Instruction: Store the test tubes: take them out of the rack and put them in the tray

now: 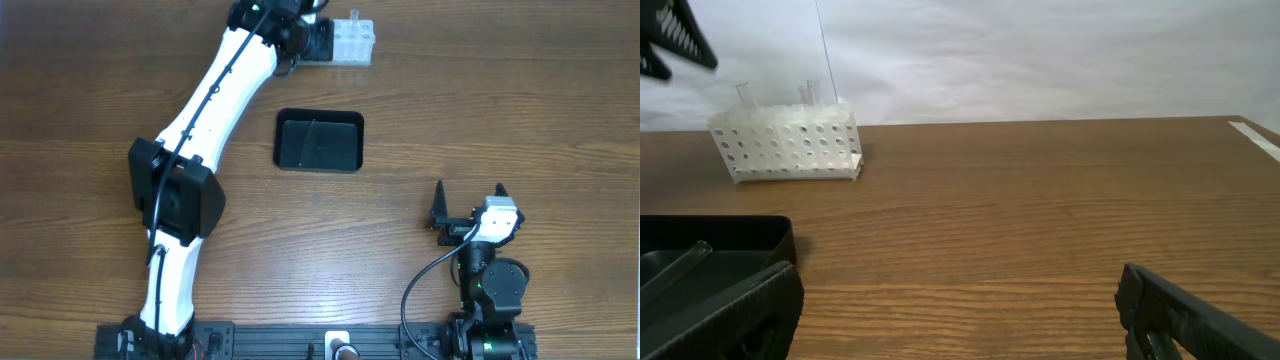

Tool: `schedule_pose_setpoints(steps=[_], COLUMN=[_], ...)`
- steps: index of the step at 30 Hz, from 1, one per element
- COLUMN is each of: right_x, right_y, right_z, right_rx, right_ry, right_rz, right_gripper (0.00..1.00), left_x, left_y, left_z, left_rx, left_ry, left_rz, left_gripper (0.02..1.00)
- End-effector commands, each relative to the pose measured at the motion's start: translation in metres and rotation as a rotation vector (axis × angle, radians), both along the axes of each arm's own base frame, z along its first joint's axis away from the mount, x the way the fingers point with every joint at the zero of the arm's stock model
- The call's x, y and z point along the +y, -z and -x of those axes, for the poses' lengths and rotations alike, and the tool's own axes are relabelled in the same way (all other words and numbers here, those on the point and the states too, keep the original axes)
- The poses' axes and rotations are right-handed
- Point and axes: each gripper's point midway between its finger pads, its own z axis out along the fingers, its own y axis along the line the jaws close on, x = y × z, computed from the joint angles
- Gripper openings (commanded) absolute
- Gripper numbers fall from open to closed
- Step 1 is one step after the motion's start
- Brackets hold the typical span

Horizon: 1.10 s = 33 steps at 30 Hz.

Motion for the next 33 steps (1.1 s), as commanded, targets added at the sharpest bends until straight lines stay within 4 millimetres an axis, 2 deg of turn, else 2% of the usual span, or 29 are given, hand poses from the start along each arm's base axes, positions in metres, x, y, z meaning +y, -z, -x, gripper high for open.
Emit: schedule_pose_setpoints(steps=[1, 7, 15, 22, 27, 33], right_x=[0.002, 0.002, 0.002, 0.002, 0.002, 0.002], right_y=[0.001, 0.001, 0.001, 0.001, 0.001, 0.001], right_z=[0.000, 0.000, 0.000, 0.000, 0.000, 0.000], right_rx=[-0.001, -0.001, -0.001, -0.001, -0.001, -0.001], right_ry=[-0.009, -0.009, -0.009, -0.009, -0.009, -0.009], right_rz=[-0.010, -0.010, -0.010, -0.010, -0.010, -0.010], right_gripper=[0.993, 0.991, 0.991, 0.993, 0.991, 0.991], left_x=[0.019, 0.030, 0.022, 0.013, 0.012, 0.012], left_y=[-0.031, -0.033, -0.019, -0.003, 0.008, 0.009], left_z=[-0.020, -0.042, -0.075, -0.095, -0.104, -0.104], left_rx=[-0.133, -0.216, -0.311, -0.363, -0.377, -0.377], left_ry=[-0.085, -0.111, -0.081, -0.087, -0.094, -0.096], left_rz=[-0.057, -0.092, -0.095, -0.069, -0.068, -0.069], left_gripper=[0.636, 0.713, 0.726, 0.735, 0.717, 0.720])
